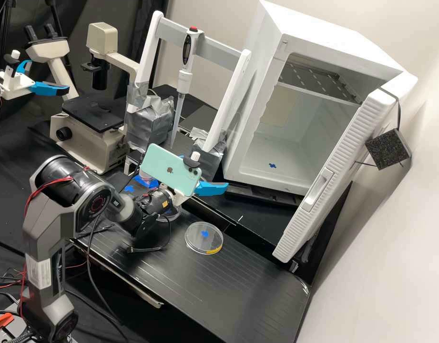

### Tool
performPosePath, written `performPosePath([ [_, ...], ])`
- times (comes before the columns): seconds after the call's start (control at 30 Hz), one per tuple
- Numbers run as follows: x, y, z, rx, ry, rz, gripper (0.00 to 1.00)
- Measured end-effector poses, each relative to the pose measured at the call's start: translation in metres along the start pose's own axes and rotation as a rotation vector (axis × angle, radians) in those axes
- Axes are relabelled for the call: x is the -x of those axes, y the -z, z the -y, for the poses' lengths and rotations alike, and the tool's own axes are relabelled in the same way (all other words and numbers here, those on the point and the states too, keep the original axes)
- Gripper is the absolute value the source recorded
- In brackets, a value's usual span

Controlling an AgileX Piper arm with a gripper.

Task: Open the bottle

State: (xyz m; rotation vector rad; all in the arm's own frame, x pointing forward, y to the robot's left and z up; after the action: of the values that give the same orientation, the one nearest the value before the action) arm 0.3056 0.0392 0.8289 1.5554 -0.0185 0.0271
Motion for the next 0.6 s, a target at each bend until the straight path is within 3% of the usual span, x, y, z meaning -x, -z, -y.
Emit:
performPosePath([
  [0.43, 0.007, 0.000, 0.000, 0.000, -0.001, 0.000, 1.00],
  [0.6, 0.030, 0.010, -0.003, -0.001, -0.028, -0.058, 1.00],
])
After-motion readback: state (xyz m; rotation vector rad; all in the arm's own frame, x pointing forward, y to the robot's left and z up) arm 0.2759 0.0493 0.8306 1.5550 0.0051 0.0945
